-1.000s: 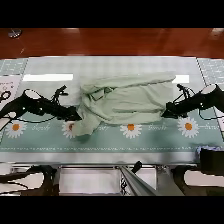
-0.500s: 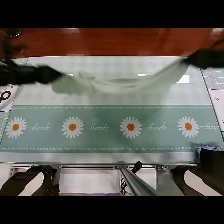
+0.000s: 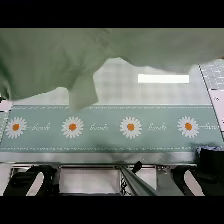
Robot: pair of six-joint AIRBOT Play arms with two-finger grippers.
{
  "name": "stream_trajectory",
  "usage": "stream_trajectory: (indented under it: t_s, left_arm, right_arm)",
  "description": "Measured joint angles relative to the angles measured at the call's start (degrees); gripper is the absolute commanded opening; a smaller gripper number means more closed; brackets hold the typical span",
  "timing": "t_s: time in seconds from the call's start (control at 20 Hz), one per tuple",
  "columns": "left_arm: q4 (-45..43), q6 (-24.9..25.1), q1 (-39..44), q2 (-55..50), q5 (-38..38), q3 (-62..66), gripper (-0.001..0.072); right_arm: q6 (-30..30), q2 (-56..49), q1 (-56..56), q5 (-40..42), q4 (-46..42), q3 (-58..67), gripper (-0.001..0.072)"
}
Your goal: Fold the shirts.
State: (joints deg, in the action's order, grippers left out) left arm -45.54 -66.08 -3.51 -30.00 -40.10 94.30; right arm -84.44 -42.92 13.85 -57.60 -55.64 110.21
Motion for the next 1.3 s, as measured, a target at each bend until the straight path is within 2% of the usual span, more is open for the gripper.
stream_trajectory:
  t_s: [0.3,0.45,0.65,0.85,1.05,1.3]
  left_arm:
    - [-22.25,-14.25,-0.02,1.27,-24.74,3.19,0.0023]
    - [-28.33,-17.05,0.02,-0.92,-33.35,1.53,0.0024]
    - [-31.10,-18.16,0.02,-9.11,-37.55,-3.08,0.0024]
    - [-28.35,-14.80,0.55,-24.50,-38.05,-5.90,0.0024]
    - [-26.99,-13.16,2.45,-40.09,-34.62,-6.58,0.0024]
    - [-25.20,-12.59,4.68,-52.74,-27.41,-6.82,0.0025]
  right_arm:
    - [-2.99,0.55,0.00,-22.36,-15.80,2.43,0.0014]
    - [-1.55,-4.13,-0.07,-34.25,-21.46,2.69,0.0014]
    - [-0.22,-17.18,-0.09,-41.00,-22.67,2.80,0.0014]
    - [0.50,-33.46,-0.11,-40.81,-23.19,2.80,0.0015]
    - [0.35,-46.86,-0.11,-33.94,-22.16,2.80,0.0015]
    - [-2.01,-55.76,-0.04,-22.95,-20.06,2.80,0.0015]
